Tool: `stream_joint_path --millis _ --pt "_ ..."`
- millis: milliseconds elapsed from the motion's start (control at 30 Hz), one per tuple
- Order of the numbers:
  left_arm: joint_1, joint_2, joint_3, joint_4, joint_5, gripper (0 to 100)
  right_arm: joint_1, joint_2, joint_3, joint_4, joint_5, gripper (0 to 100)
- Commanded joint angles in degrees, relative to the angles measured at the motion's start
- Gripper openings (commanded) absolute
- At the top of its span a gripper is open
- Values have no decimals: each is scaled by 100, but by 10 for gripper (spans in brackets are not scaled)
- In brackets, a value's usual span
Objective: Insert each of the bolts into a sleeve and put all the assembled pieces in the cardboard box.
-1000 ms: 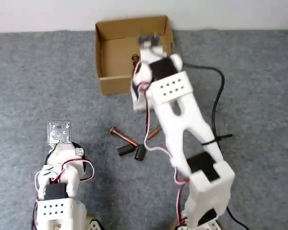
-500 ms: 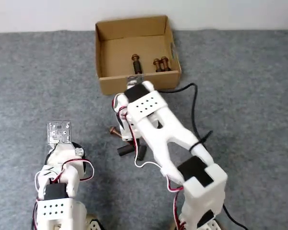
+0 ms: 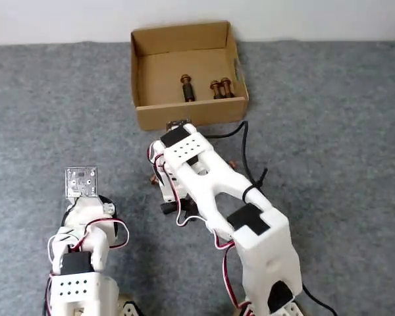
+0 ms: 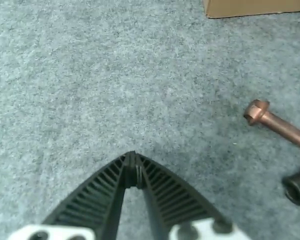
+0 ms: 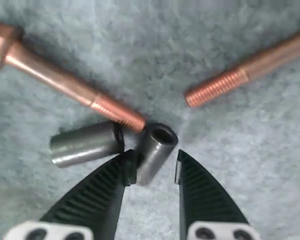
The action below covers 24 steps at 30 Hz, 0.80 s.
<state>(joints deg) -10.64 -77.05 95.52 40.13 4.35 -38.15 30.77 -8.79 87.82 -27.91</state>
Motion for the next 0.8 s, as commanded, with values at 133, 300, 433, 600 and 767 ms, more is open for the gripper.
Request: stream_joint_path --millis 133,300,433,600,767 --pt "-18 -62 -40 -141 44 5 -22 391 -53 -40 -35 110" --pt "-9 -62 -40 -141 44 5 -4 330 -53 48 -35 23" --pt "-9 -62 -40 -141 44 5 4 -180 -53 435 -35 9" --pt "0 -62 -40 -149 44 5 13 -1244 0 1015 -53 9" --pt "0 -62 -40 -202 44 5 4 -2659 510 1235 -387 9"
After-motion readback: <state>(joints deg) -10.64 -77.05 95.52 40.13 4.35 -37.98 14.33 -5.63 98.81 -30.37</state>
